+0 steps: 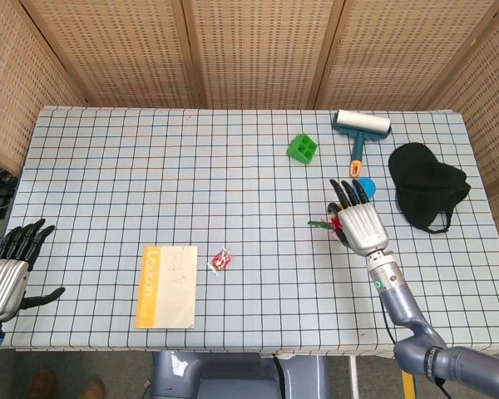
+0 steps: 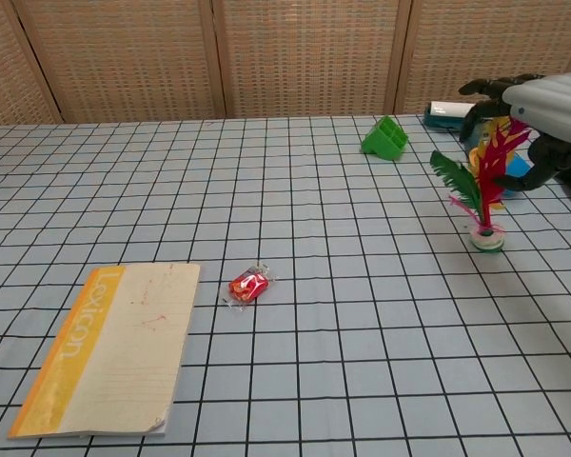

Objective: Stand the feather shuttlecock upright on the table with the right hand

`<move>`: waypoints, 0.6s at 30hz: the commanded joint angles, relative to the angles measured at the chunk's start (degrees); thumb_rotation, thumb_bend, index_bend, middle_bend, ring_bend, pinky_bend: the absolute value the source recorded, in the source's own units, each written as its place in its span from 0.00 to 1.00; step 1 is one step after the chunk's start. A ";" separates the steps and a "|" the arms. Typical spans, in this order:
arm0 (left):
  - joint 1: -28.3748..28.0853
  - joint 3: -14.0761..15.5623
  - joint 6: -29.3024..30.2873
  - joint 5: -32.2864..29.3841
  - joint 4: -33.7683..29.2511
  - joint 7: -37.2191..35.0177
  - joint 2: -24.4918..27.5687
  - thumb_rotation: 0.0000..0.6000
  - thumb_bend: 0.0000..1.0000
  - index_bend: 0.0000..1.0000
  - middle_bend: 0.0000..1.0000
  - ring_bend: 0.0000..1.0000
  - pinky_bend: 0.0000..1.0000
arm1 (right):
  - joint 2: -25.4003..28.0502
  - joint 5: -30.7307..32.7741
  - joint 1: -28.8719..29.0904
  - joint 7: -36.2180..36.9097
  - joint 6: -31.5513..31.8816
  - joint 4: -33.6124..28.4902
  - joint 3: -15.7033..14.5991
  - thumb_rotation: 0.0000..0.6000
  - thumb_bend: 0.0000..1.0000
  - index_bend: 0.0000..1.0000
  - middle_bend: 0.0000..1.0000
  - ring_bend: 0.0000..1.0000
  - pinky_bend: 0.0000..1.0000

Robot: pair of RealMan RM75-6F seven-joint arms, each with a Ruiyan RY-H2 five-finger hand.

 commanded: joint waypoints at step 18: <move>0.77 0.12 2.09 1.37 -0.11 -2.46 1.07 1.00 0.00 0.00 0.00 0.00 0.00 | 14.62 -15.84 -16.61 13.96 21.43 -8.43 -6.09 1.00 0.00 0.00 0.00 0.00 0.00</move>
